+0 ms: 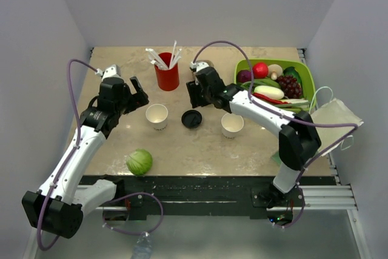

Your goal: Pack the takeout coffee

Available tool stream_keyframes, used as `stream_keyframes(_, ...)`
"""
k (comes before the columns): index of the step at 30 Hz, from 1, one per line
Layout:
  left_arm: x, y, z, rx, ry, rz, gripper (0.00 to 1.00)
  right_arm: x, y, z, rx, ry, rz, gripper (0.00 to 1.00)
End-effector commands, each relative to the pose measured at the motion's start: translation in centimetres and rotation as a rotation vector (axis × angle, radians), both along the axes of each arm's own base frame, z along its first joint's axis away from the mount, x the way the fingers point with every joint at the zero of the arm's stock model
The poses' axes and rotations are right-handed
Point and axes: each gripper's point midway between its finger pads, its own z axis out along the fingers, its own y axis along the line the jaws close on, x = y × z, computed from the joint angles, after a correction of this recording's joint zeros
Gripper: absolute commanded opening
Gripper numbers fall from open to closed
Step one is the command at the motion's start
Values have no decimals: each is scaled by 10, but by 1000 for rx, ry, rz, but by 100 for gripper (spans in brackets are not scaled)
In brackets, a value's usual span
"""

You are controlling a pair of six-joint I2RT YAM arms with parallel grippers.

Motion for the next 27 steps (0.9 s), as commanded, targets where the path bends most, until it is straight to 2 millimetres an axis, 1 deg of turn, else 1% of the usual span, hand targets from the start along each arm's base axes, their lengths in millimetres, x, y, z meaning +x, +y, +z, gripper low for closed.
stream_keyframes(1, 9, -1, 8, -6, -34, -6, 99, 2, -23, -18, -49, 71, -205, 54)
stream_keyframes(3, 9, -1, 9, -5, -35, -3, 100, 4, -21, -22, -36, 78, -218, 51)
stream_keyframes(4, 9, 0, 9, -6, -35, 0, 100, 4, -19, -32, -46, 95, -221, 50)
stream_keyframes(5, 9, 0, 9, -6, -33, 2, 100, 6, -23, -35, -64, 99, -244, 48)
stream_keyframes(6, 9, 0, 9, -7, -33, 2, 100, 6, -23, -39, -69, 106, -260, 43)
stream_keyframes(8, 8, 0, 9, -6, -33, 2, 100, 6, -24, -55, -95, 133, -274, 40)
stream_keyframes(9, 8, 0, 9, -4, -34, 4, 100, 6, -23, -59, -93, 141, -269, 38)
stream_keyframes(11, 8, 1, 11, -3, -40, 6, 100, 5, -19, -69, -96, 163, -256, 38)
stream_keyframes(15, 8, 1, 11, -4, -39, 6, 100, 4, -15, -78, -100, 183, -244, 36)
stream_keyframes(20, 8, 1, 8, -6, -31, 9, 100, -1, -19, -94, -125, 214, -251, 30)
stream_keyframes(27, 8, 2, 8, -2, -32, 14, 100, -2, -19, -113, -123, 242, -287, 28)
